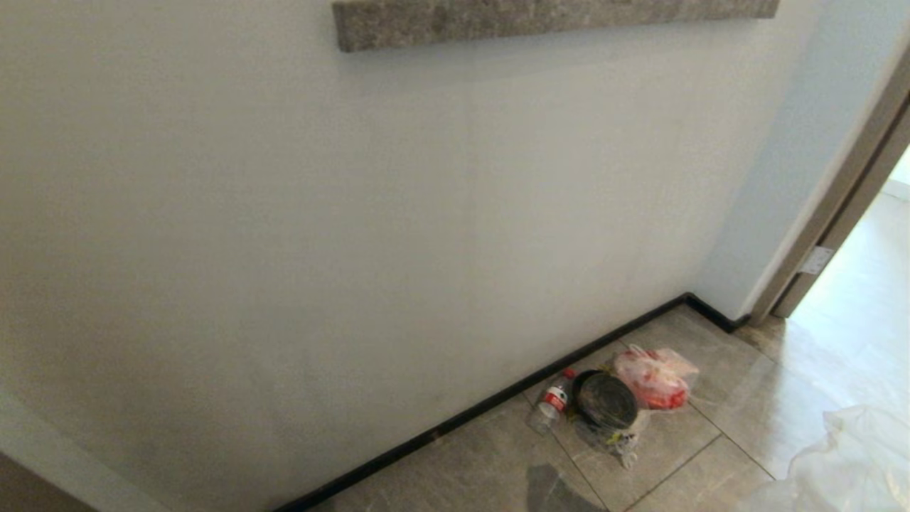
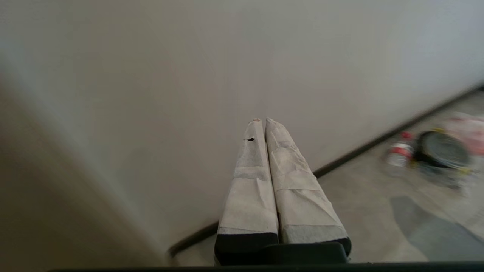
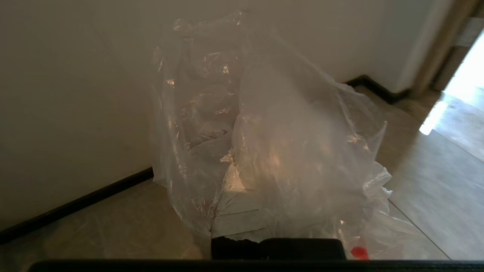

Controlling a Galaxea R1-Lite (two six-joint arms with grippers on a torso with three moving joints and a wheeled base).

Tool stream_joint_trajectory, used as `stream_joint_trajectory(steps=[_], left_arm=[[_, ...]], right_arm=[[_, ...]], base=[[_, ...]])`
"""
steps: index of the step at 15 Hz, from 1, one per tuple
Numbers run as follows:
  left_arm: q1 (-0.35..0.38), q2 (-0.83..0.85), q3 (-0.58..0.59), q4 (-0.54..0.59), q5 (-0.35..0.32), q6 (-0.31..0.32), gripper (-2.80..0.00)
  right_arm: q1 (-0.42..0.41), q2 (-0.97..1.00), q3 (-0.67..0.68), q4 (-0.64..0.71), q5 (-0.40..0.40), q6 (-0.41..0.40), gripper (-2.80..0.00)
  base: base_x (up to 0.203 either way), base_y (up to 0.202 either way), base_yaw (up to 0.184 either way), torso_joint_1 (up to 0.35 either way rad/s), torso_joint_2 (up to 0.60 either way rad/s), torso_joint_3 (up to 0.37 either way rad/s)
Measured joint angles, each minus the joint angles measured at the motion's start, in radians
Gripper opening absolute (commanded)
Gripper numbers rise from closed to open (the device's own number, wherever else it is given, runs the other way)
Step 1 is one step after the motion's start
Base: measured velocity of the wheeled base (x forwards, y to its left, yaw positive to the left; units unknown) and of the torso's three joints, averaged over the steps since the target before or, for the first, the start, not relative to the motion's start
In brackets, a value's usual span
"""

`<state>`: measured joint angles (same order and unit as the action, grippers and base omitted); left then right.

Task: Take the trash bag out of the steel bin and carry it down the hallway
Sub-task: Put the trash bag at the door

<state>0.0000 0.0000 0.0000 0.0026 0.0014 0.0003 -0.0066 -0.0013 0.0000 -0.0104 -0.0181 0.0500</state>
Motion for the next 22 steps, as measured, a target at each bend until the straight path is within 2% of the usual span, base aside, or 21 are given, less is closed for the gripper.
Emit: stream_joint_trajectory(steps=[12,18,22], left_arm=[[0.000,0.000,0.000,0.000,0.000,0.000,-2.80],[0.000,0.000,0.000,0.001,0.000,-0.001,-2.80],[0.000,0.000,0.000,0.000,0.001,-0.002,-2.80]], right_arm=[[0.000,0.000,0.000,0.001,0.000,0.001,-2.80],[0.000,0.000,0.000,0.003,0.000,0.003,-2.80],[0.000,0.000,0.000,0.003,0.001,0.001,-2.80]], base=[[-0.001,-0.010,0.170,0.002,0.00,0.002],[0.000,-0.002,0.015,0.000,0.00,-0.004],[0.000,0.000,0.000,0.000,0.00,-0.151]])
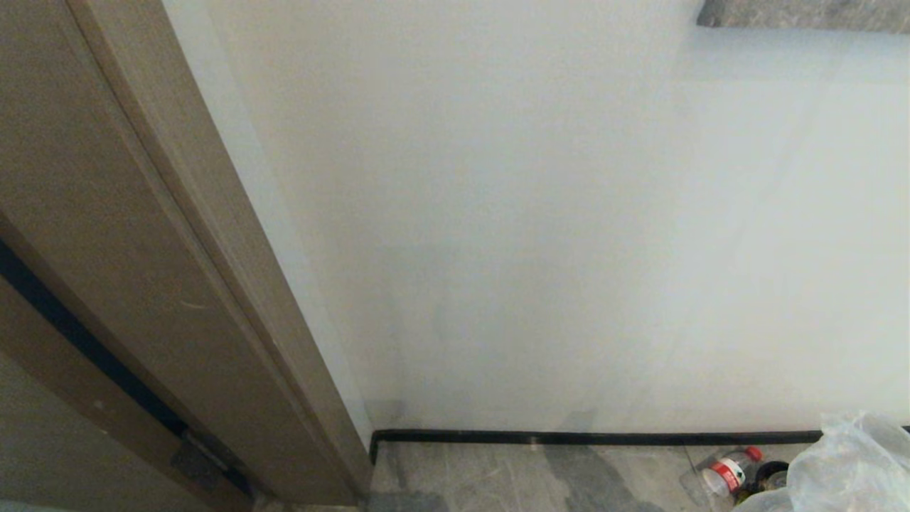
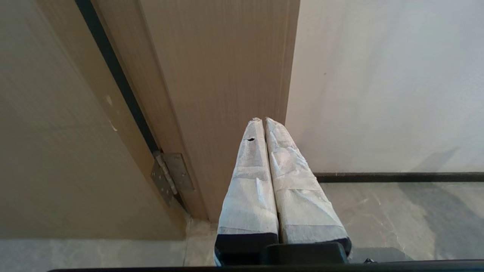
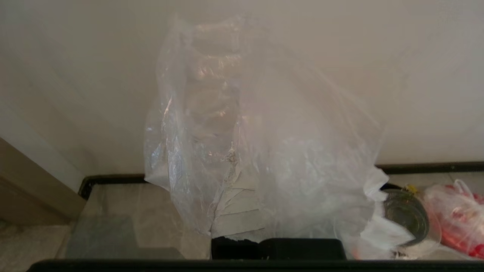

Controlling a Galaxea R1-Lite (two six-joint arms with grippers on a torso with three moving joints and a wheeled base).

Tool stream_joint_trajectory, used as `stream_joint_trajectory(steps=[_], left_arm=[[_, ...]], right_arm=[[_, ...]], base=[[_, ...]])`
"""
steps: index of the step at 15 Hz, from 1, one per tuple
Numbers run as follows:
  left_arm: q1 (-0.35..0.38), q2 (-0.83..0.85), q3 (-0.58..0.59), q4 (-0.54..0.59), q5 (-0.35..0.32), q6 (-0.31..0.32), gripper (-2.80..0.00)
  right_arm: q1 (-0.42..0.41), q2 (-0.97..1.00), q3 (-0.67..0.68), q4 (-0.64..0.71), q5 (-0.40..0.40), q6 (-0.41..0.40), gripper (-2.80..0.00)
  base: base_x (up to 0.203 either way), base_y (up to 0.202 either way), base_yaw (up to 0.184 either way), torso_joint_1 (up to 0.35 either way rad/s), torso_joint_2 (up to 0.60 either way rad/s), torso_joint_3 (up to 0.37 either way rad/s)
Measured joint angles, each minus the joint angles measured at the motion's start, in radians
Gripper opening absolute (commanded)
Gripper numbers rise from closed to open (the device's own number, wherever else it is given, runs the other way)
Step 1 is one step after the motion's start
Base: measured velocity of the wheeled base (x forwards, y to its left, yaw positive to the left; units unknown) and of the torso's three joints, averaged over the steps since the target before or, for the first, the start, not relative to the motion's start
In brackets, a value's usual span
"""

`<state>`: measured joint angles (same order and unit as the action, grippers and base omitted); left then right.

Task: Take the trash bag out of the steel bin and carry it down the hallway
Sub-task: Put the trash bag at the door

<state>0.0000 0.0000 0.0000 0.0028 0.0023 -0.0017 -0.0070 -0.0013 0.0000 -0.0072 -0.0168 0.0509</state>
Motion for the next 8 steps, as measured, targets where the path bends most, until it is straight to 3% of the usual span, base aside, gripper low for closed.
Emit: stream_joint_trajectory(steps=[8], left_arm=[[0.000,0.000,0.000,0.000,0.000,-0.001,-2.80]], right_arm=[[0.000,0.000,0.000,-0.001,0.004,-0.005,-2.80]], base=[[0.000,0.000,0.000,0.004,0.00,-0.197]])
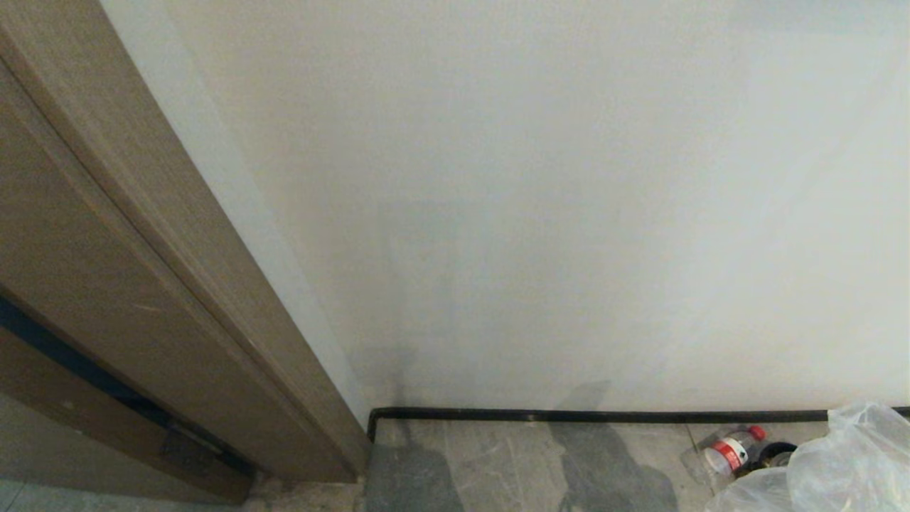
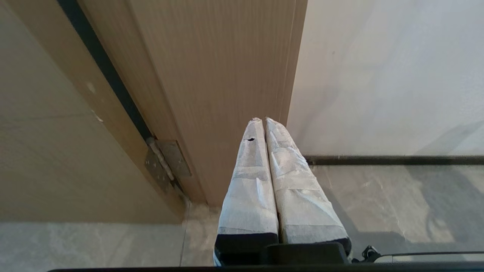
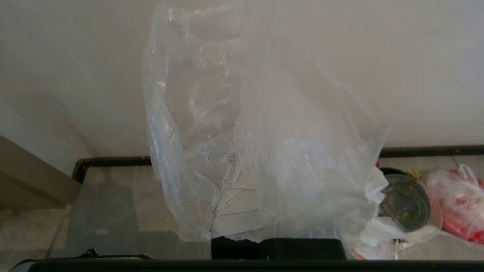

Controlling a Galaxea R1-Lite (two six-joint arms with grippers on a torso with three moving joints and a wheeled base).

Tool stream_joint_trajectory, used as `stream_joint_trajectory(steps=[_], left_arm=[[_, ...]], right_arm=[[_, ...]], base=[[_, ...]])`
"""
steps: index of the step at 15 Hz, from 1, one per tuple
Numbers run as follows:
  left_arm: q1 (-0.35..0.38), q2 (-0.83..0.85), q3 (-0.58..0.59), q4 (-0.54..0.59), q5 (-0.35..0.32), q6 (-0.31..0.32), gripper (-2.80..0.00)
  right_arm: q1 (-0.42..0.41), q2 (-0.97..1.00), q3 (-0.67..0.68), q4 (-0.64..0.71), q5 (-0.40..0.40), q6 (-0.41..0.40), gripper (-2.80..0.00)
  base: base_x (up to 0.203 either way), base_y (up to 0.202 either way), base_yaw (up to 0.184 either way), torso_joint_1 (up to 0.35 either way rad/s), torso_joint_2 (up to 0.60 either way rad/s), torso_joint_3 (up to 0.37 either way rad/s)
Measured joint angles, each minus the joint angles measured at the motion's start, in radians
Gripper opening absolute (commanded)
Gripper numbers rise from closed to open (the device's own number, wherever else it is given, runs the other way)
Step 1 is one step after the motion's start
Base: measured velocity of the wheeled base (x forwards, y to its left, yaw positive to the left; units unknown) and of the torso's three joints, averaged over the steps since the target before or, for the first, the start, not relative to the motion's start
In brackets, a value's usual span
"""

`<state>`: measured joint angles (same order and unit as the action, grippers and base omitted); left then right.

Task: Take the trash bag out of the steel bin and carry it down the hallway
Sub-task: Put the trash bag at the door

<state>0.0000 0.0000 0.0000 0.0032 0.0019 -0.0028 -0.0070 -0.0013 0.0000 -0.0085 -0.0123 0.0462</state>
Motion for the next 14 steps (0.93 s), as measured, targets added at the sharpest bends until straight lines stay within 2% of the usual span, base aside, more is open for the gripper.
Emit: stream_joint_trajectory(steps=[14], left_arm=[[0.000,0.000,0.000,0.000,0.000,0.000,-2.80]], right_arm=[[-0.001,0.000,0.000,0.000,-0.001,-0.005,-2.80]], base=[[0.000,0.000,0.000,0.002,0.00,-0.198]])
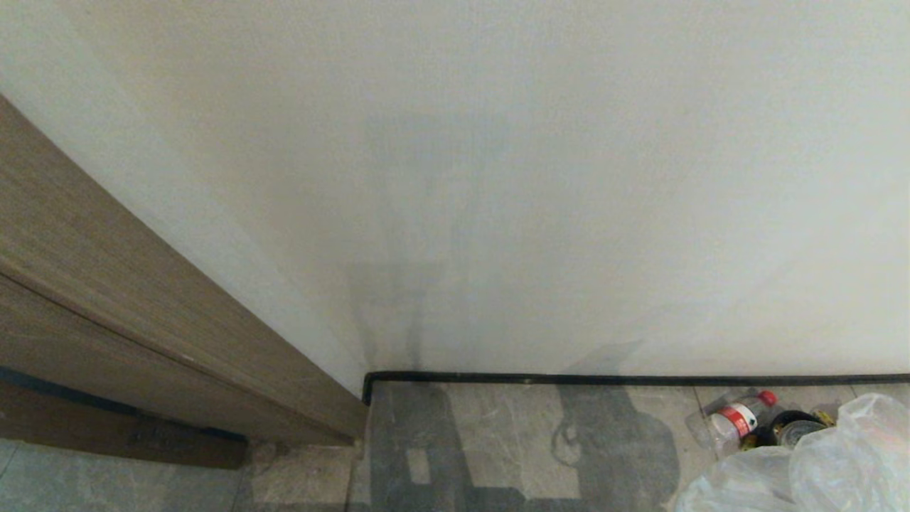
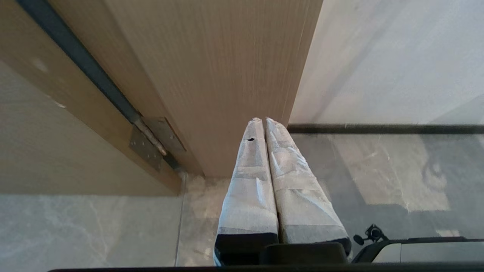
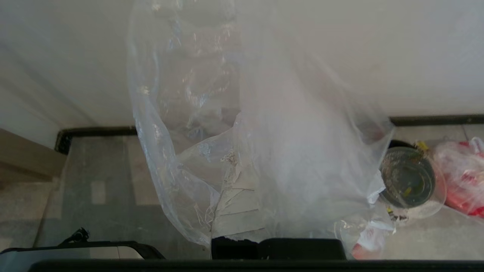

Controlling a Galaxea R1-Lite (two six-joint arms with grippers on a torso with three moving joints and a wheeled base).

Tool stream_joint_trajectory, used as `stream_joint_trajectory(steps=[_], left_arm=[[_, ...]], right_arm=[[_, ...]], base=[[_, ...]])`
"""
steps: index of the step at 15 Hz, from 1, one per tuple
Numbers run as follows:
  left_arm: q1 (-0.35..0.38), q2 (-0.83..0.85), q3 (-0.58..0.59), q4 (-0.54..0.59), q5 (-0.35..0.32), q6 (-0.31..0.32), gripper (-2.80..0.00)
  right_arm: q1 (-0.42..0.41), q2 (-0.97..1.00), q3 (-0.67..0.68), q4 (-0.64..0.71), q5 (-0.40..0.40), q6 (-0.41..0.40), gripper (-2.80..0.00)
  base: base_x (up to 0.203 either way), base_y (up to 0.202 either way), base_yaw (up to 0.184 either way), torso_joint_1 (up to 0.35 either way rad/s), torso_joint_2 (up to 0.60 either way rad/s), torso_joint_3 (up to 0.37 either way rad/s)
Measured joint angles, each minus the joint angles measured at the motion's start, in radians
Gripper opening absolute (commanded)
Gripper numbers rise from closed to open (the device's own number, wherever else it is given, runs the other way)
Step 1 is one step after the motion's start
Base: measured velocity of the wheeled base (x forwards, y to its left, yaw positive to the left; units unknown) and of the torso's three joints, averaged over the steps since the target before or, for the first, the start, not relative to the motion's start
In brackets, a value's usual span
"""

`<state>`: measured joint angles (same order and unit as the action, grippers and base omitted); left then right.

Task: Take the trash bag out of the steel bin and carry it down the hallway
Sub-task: Put the trash bag at the door

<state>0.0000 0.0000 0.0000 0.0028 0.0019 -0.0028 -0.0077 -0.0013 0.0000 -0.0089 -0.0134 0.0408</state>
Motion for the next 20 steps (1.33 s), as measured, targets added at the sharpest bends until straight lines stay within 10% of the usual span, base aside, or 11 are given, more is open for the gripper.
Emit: stream_joint_trajectory(steps=[10,20], left_arm=[[0.000,0.000,0.000,0.001,0.000,0.002,-2.80],[0.000,0.000,0.000,0.000,0.000,0.001,-2.80]], right_arm=[[0.000,0.005,-0.077,0.039,0.033,0.003,-2.80],[0.003,0.477,-0.573,0.527,0.313,-0.170,-2.80]], base=[[0.000,0.000,0.000,0.003,0.00,-0.147],[0.000,0.000,0.000,0.000,0.00,0.000]])
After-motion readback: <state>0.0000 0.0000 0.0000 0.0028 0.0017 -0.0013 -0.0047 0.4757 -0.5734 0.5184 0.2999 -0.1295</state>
